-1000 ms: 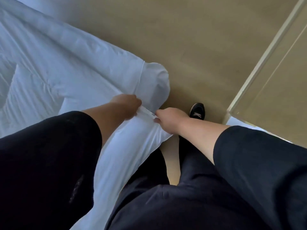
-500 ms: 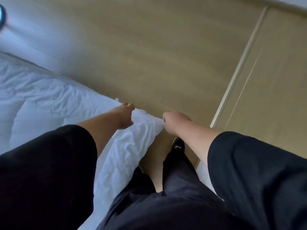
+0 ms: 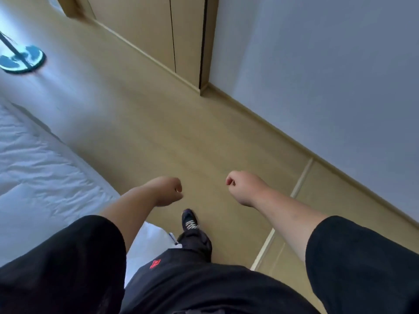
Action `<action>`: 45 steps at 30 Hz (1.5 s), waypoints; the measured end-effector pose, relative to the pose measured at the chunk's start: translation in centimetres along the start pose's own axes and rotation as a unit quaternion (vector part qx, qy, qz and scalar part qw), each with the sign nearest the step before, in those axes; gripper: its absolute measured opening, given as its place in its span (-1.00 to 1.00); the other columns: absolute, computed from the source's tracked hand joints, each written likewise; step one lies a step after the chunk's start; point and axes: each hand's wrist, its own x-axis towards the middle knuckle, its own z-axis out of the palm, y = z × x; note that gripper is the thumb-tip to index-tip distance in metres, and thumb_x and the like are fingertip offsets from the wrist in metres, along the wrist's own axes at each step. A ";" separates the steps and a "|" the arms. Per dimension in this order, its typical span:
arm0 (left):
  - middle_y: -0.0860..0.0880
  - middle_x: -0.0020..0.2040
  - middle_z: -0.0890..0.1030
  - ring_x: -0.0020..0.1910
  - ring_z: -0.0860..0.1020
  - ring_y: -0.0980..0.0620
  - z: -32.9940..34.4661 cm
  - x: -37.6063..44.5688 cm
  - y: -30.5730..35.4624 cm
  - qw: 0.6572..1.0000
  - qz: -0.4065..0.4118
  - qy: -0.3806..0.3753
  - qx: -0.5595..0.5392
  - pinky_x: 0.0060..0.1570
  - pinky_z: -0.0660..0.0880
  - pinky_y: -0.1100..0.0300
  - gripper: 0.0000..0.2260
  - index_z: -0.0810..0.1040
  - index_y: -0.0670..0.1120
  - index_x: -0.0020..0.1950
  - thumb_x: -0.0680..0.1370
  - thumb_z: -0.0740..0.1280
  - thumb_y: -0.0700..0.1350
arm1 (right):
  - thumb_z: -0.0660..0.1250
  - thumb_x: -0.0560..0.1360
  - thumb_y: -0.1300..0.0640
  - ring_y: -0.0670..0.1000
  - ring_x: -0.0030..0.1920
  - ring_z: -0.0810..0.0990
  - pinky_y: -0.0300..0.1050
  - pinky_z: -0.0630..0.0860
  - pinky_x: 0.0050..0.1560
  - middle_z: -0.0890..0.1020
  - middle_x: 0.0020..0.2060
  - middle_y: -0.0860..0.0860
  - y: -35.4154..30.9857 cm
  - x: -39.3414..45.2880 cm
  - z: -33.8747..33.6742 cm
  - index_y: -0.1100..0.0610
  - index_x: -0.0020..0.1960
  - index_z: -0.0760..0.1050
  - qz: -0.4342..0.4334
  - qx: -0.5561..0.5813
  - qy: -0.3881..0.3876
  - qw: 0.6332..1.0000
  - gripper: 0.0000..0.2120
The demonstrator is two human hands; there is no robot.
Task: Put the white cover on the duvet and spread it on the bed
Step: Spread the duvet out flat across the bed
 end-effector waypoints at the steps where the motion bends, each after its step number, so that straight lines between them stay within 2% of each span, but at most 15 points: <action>1: 0.01 0.18 0.61 0.15 0.56 -0.06 -1.8 1.0 -0.4 1.000 -0.002 0.015 -0.013 0.14 0.51 0.10 -0.71 0.54 0.01 0.25 0.59 0.28 0.09 | 0.14 0.56 0.17 0.12 0.15 0.55 -0.09 0.48 0.07 0.56 0.19 0.02 -0.4 1.4 -1.3 0.00 0.21 0.53 -0.003 -0.004 0.004 1.000 -0.70; 3: 0.03 0.15 0.62 0.12 0.58 -0.04 -5.8 3.1 -1.8 0.998 -0.011 0.036 -0.043 0.12 0.53 0.11 -0.73 0.55 0.04 0.22 0.58 0.28 0.10 | 0.14 0.56 0.15 0.11 0.15 0.54 -0.07 0.47 0.09 0.51 0.21 0.02 -1.5 4.7 -4.4 -0.01 0.25 0.50 -0.007 -0.017 0.012 1.000 -0.68; 8: 0.04 0.11 0.62 0.06 0.56 0.00 -17.1 6.5 -5.5 0.994 -0.030 0.072 -0.073 0.08 0.52 0.14 -0.74 0.54 0.04 0.21 0.59 0.27 0.11 | 0.14 0.55 0.11 0.06 0.11 0.54 -0.02 0.52 0.15 0.51 0.19 -0.01 -6.1 12.9 -12.8 -0.03 0.23 0.49 -0.032 -0.023 0.025 0.999 -0.71; 13: 0.10 0.10 0.58 0.02 0.52 0.03 -27.1 8.4 -8.9 0.983 -0.056 0.142 -0.103 -0.02 0.44 0.20 -0.76 0.54 0.06 0.21 0.60 0.25 0.10 | 0.11 0.53 0.13 0.01 0.00 0.53 -0.06 0.54 0.05 0.48 0.06 -0.08 -12.1 21.1 -19.6 -0.03 0.21 0.50 -0.089 -0.013 0.037 0.995 -0.68; 18: 0.08 0.16 0.60 0.12 0.55 0.02 -33.0 12.4 -13.8 0.970 -0.104 0.170 -0.137 0.10 0.49 0.17 -0.73 0.55 0.04 0.22 0.60 0.27 0.11 | 0.15 0.56 0.07 0.01 0.02 0.52 -0.06 0.53 0.07 0.48 0.05 -0.08 -18.5 32.1 -23.7 -0.03 0.22 0.48 -0.150 -0.032 0.031 0.988 -0.73; 22: 0.06 0.15 0.61 0.14 0.56 0.01 -37.4 16.1 -18.5 0.956 -0.161 0.187 -0.158 0.12 0.50 0.17 -0.73 0.57 0.03 0.21 0.59 0.27 0.11 | 0.16 0.58 0.05 0.04 0.07 0.56 -0.07 0.53 0.07 0.52 0.08 -0.04 -24.7 41.8 -26.4 -0.01 0.22 0.49 -0.227 -0.075 -0.002 0.971 -0.74; 27: 0.02 0.16 0.63 0.13 0.57 -0.02 -43.0 18.5 -23.2 0.925 -0.256 0.190 -0.209 0.10 0.50 0.17 -0.75 0.60 0.02 0.18 0.59 0.28 0.09 | 0.19 0.56 0.07 0.07 0.11 0.59 -0.10 0.49 0.04 0.64 0.13 0.01 -34.4 52.5 -32.8 0.02 0.17 0.54 -0.323 -0.122 -0.028 0.938 -0.76; 30: 0.01 0.15 0.64 0.11 0.58 -0.02 -46.1 18.3 -26.0 0.894 -0.299 0.217 -0.252 0.10 0.51 0.16 -0.75 0.60 -0.02 0.17 0.59 0.28 0.07 | 0.19 0.57 0.08 0.10 0.11 0.59 -0.11 0.50 0.04 0.65 0.12 0.04 -40.6 56.9 -35.8 0.03 0.17 0.55 -0.362 -0.145 -0.037 0.920 -0.76; 32: 0.02 0.14 0.63 0.11 0.58 0.00 -47.2 17.8 -27.6 0.868 -0.324 0.233 -0.293 0.11 0.51 0.15 -0.75 0.60 -0.02 0.18 0.59 0.28 0.06 | 0.21 0.57 0.08 0.09 0.05 0.60 -0.13 0.50 -0.01 0.67 0.08 0.03 -44.3 58.9 -36.2 0.02 0.13 0.56 -0.384 -0.165 -0.058 0.907 -0.79; 35: 0.06 0.14 0.64 0.09 0.58 0.06 -47.6 17.8 -30.8 0.829 -0.352 0.257 -0.351 0.15 0.52 0.12 -0.75 0.59 0.02 0.17 0.58 0.29 0.10 | 0.24 0.57 0.09 0.02 -0.07 0.53 -0.19 0.39 -0.14 0.64 0.00 -0.01 -49.4 61.5 -34.9 0.01 0.13 0.57 -0.417 -0.179 -0.089 0.886 -0.81; 37: 0.05 0.16 0.63 0.11 0.57 0.06 -47.9 18.2 -33.5 0.811 -0.364 0.251 -0.384 0.17 0.52 0.11 -0.73 0.59 0.00 0.20 0.59 0.29 0.09 | 0.24 0.57 0.09 0.01 -0.10 0.53 -0.18 0.41 -0.16 0.60 -0.06 -0.05 -53.0 63.3 -33.7 -0.03 0.09 0.56 -0.435 -0.186 -0.112 0.874 -0.83; 41: 0.03 0.18 0.62 0.13 0.57 0.05 -50.1 20.1 -41.3 0.797 -0.374 0.253 -0.402 0.16 0.51 0.13 -0.73 0.59 -0.03 0.21 0.60 0.28 0.07 | 0.23 0.57 0.10 0.01 -0.11 0.56 -0.20 0.45 -0.17 0.58 -0.09 -0.08 -61.0 67.3 -31.9 -0.04 0.08 0.57 -0.448 -0.207 -0.143 0.858 -0.83; 45: 0.04 0.16 0.63 0.10 0.58 0.05 -53.6 22.1 -51.9 0.788 -0.370 0.249 -0.423 0.13 0.54 0.10 -0.74 0.60 -0.02 0.17 0.58 0.27 0.07 | 0.26 0.56 0.10 0.05 -0.03 0.61 -0.09 0.57 0.01 0.63 -0.06 -0.02 -70.3 73.1 -31.6 -0.06 -0.06 0.49 -0.434 -0.216 -0.145 0.862 -0.92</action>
